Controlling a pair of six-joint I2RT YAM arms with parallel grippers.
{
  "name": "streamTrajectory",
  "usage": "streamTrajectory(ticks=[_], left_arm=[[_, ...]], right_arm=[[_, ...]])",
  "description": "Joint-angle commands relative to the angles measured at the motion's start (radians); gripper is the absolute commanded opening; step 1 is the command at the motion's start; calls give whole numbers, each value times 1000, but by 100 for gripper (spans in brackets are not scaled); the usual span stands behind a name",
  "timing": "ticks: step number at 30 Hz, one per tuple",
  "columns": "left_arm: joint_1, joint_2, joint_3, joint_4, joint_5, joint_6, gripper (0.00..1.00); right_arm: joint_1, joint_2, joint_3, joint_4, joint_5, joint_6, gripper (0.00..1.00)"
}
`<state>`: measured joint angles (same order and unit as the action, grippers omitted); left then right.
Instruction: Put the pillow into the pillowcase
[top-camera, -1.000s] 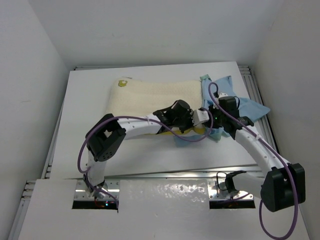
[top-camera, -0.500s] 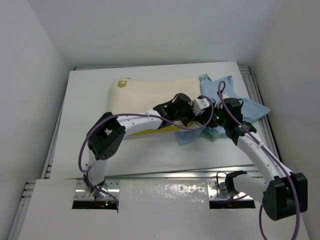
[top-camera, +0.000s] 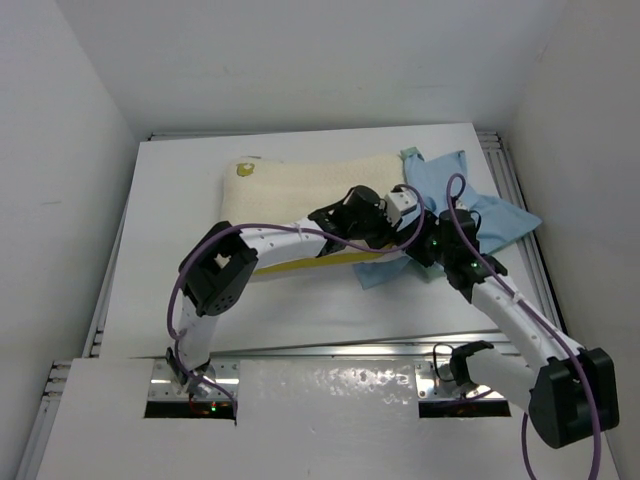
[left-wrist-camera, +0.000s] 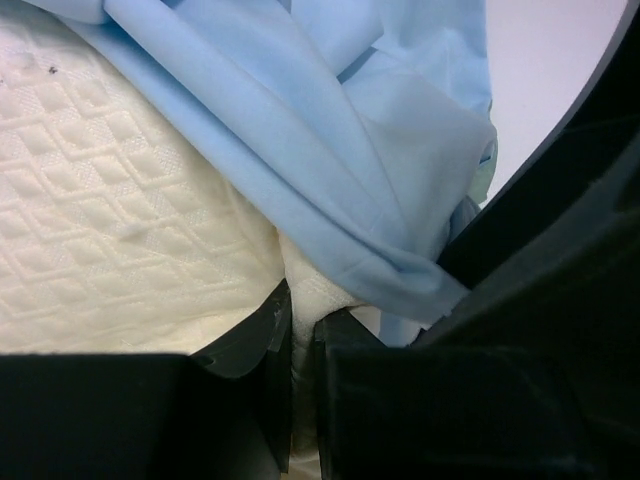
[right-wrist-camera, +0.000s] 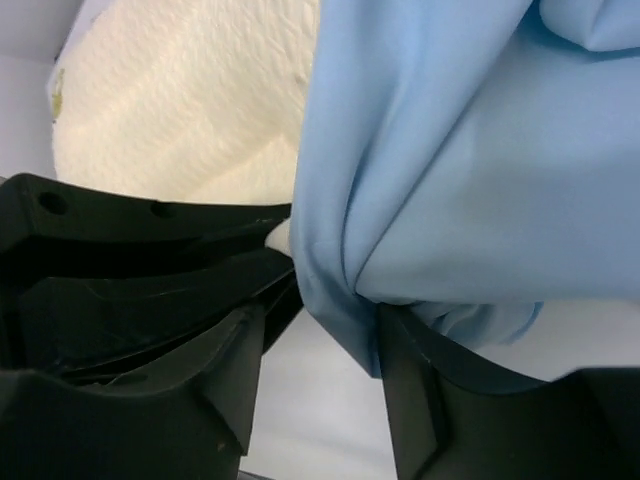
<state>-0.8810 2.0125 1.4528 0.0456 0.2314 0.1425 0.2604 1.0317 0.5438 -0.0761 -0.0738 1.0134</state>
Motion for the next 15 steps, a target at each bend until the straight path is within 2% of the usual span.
streamTrajectory(ticks=[1, 4, 8, 10, 11, 12, 13, 14, 15], left_arm=[[-9, -15, 29, 88, 31, -44, 0], [-9, -14, 20, 91, -10, -9, 0], [-9, -6, 20, 97, -3, -20, 0], [-9, -6, 23, 100, 6, -21, 0], [-9, -6, 23, 102, 5, -23, 0], [-9, -9, 23, 103, 2, -21, 0], [-9, -9, 26, 105, 0, -17, 0], [-9, -12, 26, 105, 0, -6, 0], [-9, -12, 26, 105, 2, -3, 0]], right_arm=[[11, -8, 79, -211, 64, -79, 52], [13, -70, 100, -327, 158, -114, 63], [13, -124, 110, -350, 184, -167, 66], [13, -127, 110, -386, 230, -197, 42], [13, -128, 98, -389, 242, -208, 24], [14, -140, 85, -384, 249, -243, 10], [14, -150, 68, -357, 240, -272, 6], [13, -159, 23, -337, 230, -333, 14], [13, -185, -5, -309, 226, -360, 27]])
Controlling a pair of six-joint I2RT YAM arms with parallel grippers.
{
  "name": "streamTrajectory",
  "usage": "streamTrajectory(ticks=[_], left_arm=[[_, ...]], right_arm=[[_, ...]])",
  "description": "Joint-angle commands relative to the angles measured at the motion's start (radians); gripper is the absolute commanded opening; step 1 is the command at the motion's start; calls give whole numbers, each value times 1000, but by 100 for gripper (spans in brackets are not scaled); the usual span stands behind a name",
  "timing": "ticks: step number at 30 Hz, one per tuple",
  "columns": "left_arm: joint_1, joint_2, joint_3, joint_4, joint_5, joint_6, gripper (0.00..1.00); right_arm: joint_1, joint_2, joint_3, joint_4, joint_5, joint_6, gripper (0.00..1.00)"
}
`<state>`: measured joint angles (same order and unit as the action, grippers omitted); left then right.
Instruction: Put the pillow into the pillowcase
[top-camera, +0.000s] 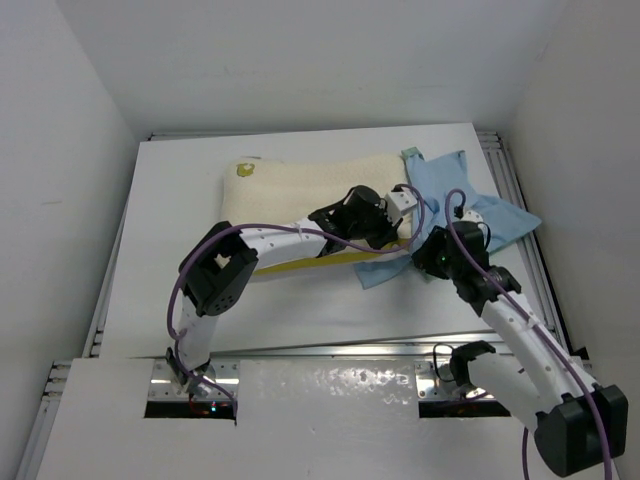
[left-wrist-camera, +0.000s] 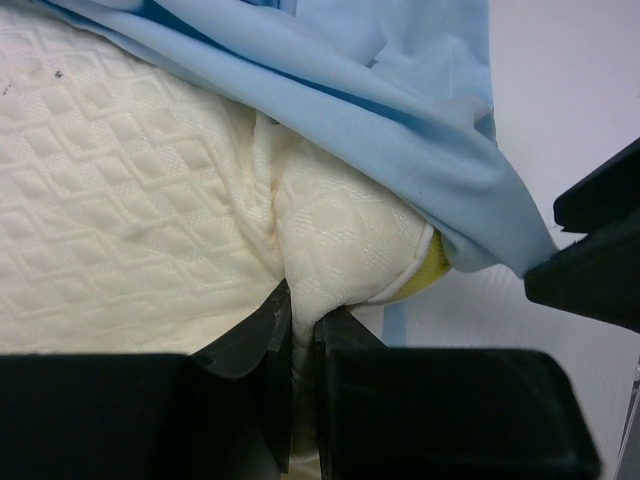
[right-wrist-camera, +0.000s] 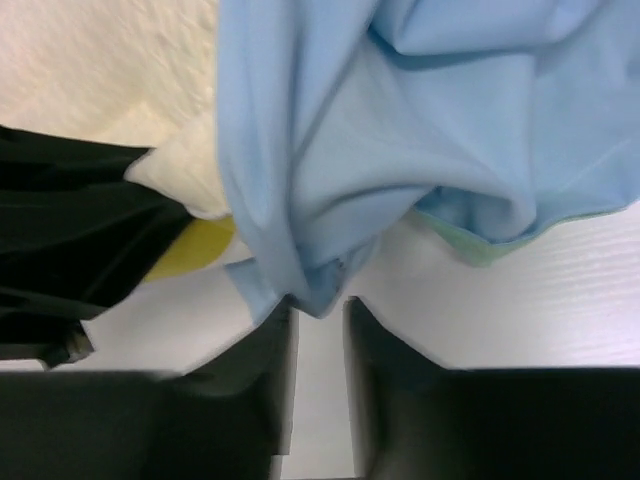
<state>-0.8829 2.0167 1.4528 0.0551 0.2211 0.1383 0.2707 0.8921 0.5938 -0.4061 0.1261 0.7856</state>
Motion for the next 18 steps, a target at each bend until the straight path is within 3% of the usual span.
streamTrajectory(ticks=[1, 4, 6, 11, 18], left_arm=[[-7, -16, 26, 97, 11, 4, 0], [-7, -10, 26, 97, 6, 4, 0], [-7, -4, 26, 100, 3, 0, 0], [-7, 1, 29, 94, 0, 3, 0], [-7, -3, 24, 92, 4, 6, 0]], right_arm=[[2, -61, -84, 76, 6, -161, 44], [2, -125, -192, 196, -3, -252, 59], [4, -160, -286, 292, 23, -301, 63], [4, -142, -359, 542, 44, -338, 64], [4, 11, -365, 750, 58, -408, 52]])
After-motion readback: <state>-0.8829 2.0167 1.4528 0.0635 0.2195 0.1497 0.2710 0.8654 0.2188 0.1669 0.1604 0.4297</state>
